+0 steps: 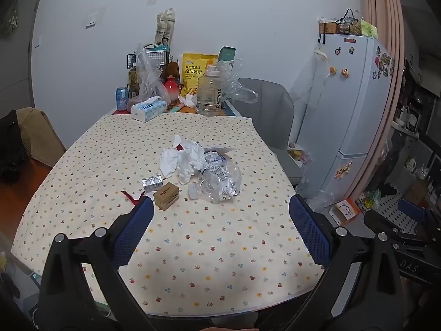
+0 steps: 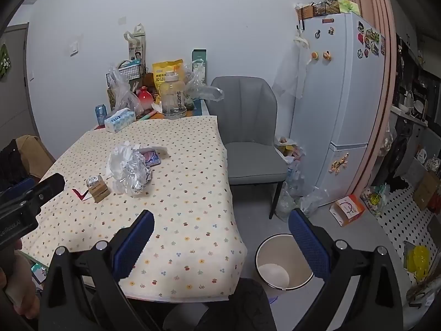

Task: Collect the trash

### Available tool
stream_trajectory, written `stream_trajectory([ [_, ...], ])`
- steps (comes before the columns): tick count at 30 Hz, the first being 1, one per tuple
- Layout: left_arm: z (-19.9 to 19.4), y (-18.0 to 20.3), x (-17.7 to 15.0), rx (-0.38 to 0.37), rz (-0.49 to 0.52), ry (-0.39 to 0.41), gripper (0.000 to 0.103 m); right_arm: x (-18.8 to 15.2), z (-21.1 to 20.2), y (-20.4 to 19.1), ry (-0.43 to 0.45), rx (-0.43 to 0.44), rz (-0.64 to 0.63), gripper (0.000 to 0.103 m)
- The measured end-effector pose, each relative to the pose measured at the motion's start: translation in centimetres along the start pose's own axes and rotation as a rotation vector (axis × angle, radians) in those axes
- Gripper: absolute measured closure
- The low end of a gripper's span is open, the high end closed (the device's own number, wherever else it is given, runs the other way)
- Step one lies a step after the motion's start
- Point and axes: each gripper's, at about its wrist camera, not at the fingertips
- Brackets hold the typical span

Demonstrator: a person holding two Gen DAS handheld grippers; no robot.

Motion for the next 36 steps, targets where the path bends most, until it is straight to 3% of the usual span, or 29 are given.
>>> stream_trajectory([
  [12, -0.3, 0.2, 1.3, 0.014, -0.014, -0.003, 0.005, 0.4, 0.1, 0.1, -0.001, 0.006, -0.004, 0.007],
  [36, 0.0, 0.7, 0.0, 0.024, 0.001, 0.007, 0.005, -0.4, 1.0, 1.3, -0.010, 0.022, 0.014, 0.007],
])
Point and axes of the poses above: each gripper's, at about its wrist camera, not at the fingertips, and z roughly the way its jaws point, y to its right, x to its top, and after that the axes turned 5 degrees about x, right-handed
